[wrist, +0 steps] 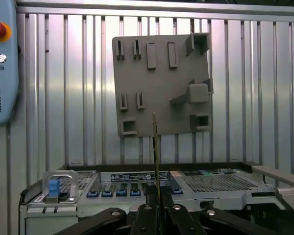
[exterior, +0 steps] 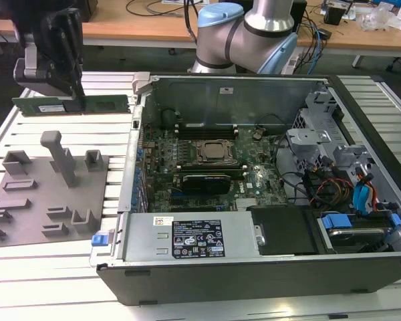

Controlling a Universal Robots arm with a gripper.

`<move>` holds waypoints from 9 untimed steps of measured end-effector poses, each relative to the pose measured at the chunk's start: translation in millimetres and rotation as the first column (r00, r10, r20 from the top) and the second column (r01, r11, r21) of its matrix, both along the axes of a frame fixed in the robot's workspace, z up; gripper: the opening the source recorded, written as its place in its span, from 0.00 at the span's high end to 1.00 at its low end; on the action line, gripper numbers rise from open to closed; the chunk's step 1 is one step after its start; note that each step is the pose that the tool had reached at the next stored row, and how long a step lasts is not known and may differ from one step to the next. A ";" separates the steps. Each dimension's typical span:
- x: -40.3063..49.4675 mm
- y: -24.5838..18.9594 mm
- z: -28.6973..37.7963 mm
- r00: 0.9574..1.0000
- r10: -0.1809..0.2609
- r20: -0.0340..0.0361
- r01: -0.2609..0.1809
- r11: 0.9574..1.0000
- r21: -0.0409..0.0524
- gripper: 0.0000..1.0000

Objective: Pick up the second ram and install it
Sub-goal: 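Pick up the second ram and move it above second insertion slot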

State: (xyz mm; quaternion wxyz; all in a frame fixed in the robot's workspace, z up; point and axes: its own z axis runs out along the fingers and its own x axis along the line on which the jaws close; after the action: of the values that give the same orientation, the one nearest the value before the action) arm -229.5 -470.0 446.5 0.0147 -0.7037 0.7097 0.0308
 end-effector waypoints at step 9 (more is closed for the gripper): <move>28.9 0.0 -0.1 1.000 0.000 0.000 0.000 1.000 0.000 0.86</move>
State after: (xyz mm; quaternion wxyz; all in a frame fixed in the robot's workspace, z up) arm -200.6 -470.0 446.3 0.0148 -0.7037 0.7097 0.0308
